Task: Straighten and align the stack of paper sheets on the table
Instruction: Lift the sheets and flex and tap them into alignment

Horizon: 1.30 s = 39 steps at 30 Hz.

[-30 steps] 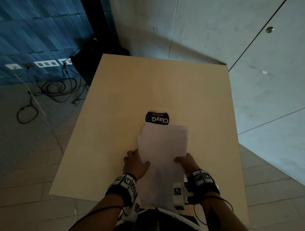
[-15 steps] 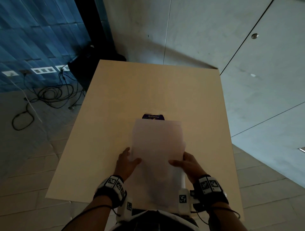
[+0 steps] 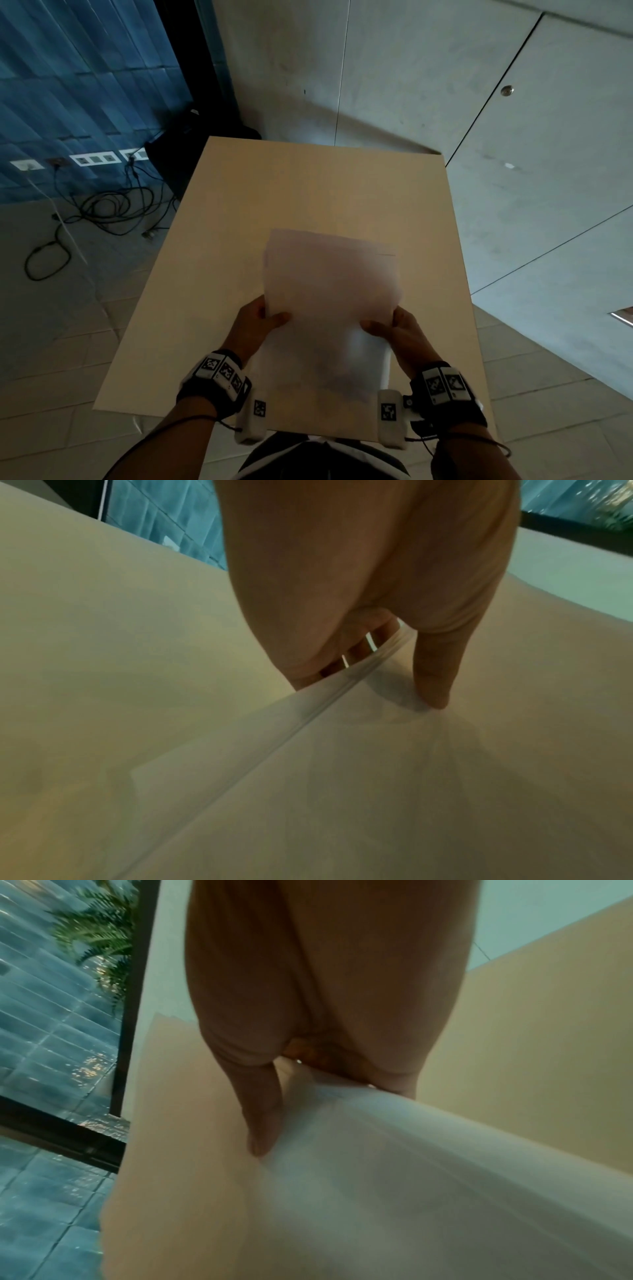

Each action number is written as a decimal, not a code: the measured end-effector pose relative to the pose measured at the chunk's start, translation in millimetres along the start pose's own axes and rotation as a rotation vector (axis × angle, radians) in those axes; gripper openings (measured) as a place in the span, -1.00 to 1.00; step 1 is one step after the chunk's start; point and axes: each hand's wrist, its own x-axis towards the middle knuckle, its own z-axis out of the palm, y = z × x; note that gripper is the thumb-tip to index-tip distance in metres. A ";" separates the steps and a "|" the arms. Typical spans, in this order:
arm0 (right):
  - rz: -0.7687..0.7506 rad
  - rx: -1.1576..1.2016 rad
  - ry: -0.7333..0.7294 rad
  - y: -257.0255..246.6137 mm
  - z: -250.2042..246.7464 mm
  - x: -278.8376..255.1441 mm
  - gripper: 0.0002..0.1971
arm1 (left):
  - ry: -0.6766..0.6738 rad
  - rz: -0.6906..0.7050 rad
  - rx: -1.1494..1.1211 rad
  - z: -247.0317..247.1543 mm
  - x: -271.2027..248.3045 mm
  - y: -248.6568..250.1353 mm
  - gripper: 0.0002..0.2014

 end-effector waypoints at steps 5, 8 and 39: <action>-0.112 -0.011 0.117 -18.0 2.8 -6.2 -0.69 | 0.024 0.108 -0.053 5.5 -4.9 22.5 -0.55; -0.185 -0.029 0.165 -29.9 6.4 -7.3 -0.73 | 0.056 0.165 -0.046 8.5 -6.6 33.8 -0.54; -0.245 -0.293 0.255 -28.7 6.3 11.9 -0.82 | 0.219 0.251 0.129 21.8 2.9 35.7 -0.85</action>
